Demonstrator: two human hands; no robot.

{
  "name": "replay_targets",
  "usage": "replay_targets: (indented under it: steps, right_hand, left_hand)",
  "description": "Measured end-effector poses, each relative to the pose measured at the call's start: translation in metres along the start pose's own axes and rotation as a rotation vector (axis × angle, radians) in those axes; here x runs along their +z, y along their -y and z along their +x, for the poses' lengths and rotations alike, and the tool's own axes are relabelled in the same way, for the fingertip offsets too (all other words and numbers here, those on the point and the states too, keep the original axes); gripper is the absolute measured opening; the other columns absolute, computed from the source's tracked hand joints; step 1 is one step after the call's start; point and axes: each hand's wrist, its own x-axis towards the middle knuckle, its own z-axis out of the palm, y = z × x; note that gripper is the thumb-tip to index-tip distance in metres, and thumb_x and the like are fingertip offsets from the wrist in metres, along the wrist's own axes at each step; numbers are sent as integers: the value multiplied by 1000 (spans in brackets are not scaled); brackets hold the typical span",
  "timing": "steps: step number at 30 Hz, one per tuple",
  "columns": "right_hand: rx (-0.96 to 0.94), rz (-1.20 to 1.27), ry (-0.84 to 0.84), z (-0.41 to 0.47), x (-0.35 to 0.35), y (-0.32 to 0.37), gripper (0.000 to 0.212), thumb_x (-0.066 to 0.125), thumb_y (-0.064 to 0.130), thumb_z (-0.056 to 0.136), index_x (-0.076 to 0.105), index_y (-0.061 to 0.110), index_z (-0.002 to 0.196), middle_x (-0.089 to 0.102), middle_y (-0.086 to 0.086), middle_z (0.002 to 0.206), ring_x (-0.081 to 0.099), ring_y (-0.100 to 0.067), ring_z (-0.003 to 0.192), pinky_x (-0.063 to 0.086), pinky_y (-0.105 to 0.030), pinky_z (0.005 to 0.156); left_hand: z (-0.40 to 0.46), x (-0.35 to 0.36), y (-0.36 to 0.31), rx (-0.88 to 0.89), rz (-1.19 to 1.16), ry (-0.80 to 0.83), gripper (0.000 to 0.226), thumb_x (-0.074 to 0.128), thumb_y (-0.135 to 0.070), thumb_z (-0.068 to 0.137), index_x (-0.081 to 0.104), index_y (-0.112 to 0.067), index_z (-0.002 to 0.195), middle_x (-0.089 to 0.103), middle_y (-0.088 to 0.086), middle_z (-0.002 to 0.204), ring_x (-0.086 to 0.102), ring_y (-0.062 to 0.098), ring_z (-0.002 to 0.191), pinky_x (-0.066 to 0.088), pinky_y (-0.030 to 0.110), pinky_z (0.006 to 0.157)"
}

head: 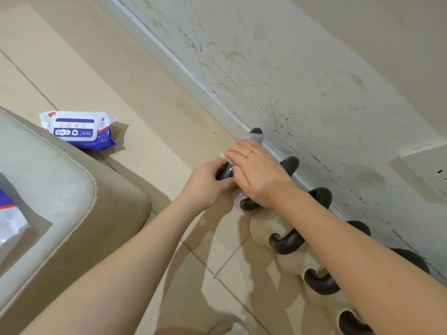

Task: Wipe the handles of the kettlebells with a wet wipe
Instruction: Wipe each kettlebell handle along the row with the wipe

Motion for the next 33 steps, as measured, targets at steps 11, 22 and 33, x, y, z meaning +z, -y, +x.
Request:
replay_targets:
  steps: [11,22,33]
  right_hand:
    - [-263,-541,-33,-5,42,26,29,43,21,82,66,4,87,65,-11,87,60,-31,92,30,-41,107]
    - [-182,-855,12,-8,56,38,44,54,46,80,73,13,102,71,-3,109,55,-24,120,25,-44,110]
    - [419,88,-272,-2,45,44,68,39,41,95,14,6,147,10,-8,158,3,-20,146,8,-30,115]
  left_hand:
    - [-7,-45,16,-359,-574,-215,28,42,-13,89,52,-18,115,63,-4,106,54,14,112,39,29,99]
    - [12,-49,-12,-223,-430,-124,36,36,0,81,62,-23,88,63,-1,110,51,13,110,36,34,107]
    - [9,-48,-21,-178,-375,-97,26,40,-8,89,62,-22,89,63,-4,102,55,10,100,43,28,94]
